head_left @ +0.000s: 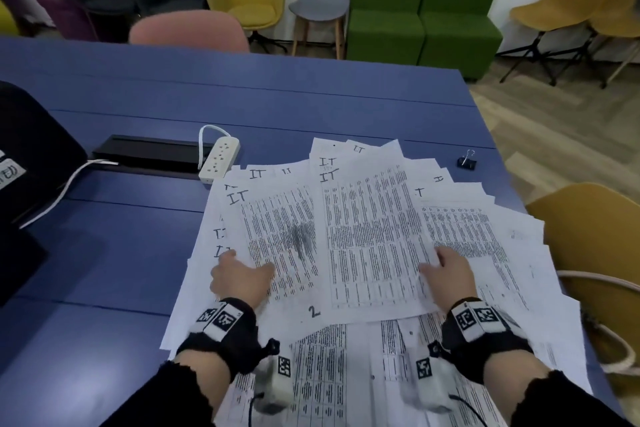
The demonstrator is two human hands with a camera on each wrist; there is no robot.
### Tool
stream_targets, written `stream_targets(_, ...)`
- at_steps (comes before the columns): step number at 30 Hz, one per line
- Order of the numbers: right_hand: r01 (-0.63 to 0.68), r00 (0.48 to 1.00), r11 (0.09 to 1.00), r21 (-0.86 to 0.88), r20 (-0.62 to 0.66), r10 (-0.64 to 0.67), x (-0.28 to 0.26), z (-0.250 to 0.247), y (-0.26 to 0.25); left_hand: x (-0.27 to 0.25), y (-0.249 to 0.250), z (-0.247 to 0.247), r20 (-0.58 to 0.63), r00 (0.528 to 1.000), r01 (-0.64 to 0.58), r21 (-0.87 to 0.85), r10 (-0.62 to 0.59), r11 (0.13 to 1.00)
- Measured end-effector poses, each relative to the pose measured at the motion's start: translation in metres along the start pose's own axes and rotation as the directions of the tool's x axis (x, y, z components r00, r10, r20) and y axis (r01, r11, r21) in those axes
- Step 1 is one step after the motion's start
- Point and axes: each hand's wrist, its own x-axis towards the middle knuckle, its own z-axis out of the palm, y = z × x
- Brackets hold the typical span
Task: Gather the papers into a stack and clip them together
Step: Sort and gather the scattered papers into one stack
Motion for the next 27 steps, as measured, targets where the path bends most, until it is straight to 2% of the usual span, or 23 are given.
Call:
stream_targets(1,0.002,1.0,1.0,-0.005,0.004,-0.002,0.002,-0.001,-0.001,0.003,-0.002,-0.005,-0.003,0.998,0.059,-0.12,-0.059,0.991)
stream_targets(3,0.002,0.998,0.999,-0.044,0.057,0.001,0.004,0.003,-0.007,0.01,-0.006,-0.009,0.065,0.987,0.159,-0.346,-0.146,0.925)
stream_targets(5,0.015,0.987,0.99,-0.143,0.161,0.008,0.001,0.016,-0.013,0.017,-0.008,-0.01,0.162,0.974,0.217,-0.444,-0.16,0.869)
stream_targets(7,0.042,0.967,0.975,-0.218,0.256,0.016,-0.004,0.032,-0.018,0.019,-0.008,-0.008,0.223,0.968,0.202,-0.407,-0.117,0.891)
stream_targets(8,0.052,0.963,0.97,-0.236,0.27,0.015,-0.006,0.04,-0.021,0.018,-0.006,-0.007,0.227,0.971,0.155,-0.353,-0.076,0.923)
stream_targets(11,0.062,0.96,0.956,-0.288,0.279,0.021,-0.016,0.056,-0.032,0.018,-0.005,-0.007,0.168,0.983,-0.045,-0.17,0.074,0.984)
stream_targets(14,0.004,0.961,0.979,-0.202,0.271,0.052,-0.023,0.064,-0.039,0.021,-0.006,-0.012,0.107,0.979,-0.154,-0.158,0.172,0.975)
stream_targets(17,-0.065,0.96,0.997,-0.033,0.271,0.072,-0.028,0.069,-0.045,0.026,-0.01,-0.018,0.113,0.976,-0.157,-0.227,0.186,0.961)
stream_targets(21,0.008,0.955,0.993,-0.114,0.295,0.027,-0.037,0.074,-0.052,0.033,-0.011,-0.028,0.223,0.969,-0.047,-0.267,0.109,0.963)
stream_targets(25,0.008,0.967,0.997,-0.077,0.256,0.012,-0.047,0.075,-0.052,0.048,-0.021,-0.036,0.389,0.919,0.065,-0.32,0.068,0.945)
stream_targets(27,0.006,0.973,0.998,-0.056,0.23,0.007,-0.053,0.075,-0.051,0.044,-0.023,-0.04,0.466,0.88,0.093,-0.353,0.089,0.931)
